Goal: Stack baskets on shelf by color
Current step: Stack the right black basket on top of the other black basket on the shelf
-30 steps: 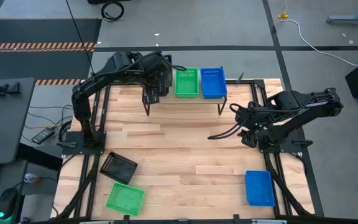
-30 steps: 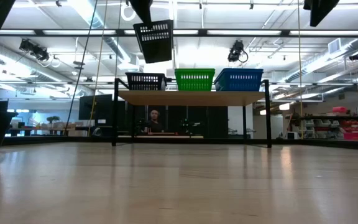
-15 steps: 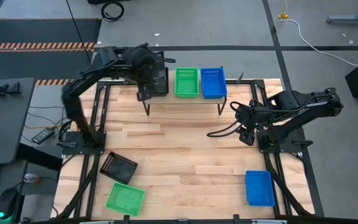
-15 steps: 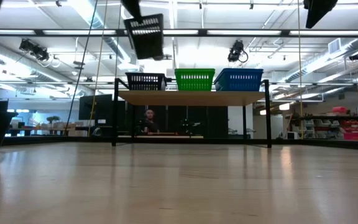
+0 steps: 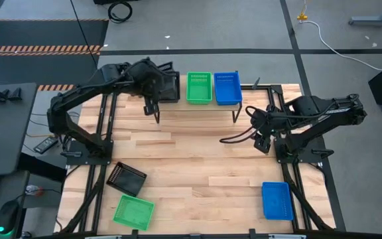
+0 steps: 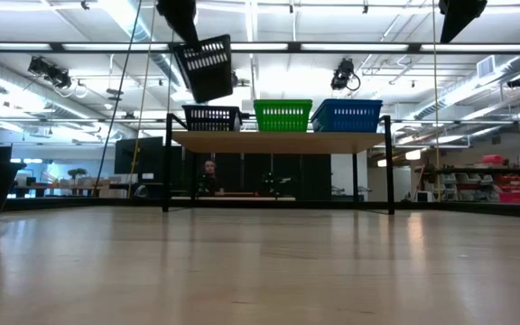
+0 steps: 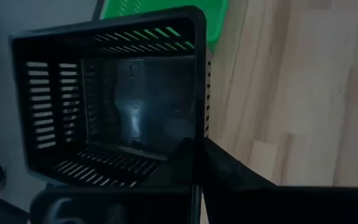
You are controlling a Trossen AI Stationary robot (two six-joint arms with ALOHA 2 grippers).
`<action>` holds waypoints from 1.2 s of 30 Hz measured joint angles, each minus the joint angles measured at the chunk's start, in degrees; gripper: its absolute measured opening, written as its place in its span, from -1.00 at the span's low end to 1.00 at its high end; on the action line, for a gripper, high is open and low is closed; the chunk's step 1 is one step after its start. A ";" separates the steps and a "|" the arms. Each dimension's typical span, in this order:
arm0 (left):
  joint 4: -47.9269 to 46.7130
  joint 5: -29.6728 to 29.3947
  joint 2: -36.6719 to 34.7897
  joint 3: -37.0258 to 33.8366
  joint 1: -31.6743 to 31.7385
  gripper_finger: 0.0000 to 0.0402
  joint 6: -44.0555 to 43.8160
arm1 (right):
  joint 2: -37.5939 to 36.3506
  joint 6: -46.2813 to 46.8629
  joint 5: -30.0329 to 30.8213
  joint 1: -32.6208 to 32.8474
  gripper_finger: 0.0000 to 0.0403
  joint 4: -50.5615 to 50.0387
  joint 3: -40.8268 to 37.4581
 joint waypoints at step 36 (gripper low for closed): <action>-0.83 0.85 7.98 0.02 3.48 -0.69 5.54 | 0.02 1.68 -1.32 -0.76 0.29 -0.48 0.00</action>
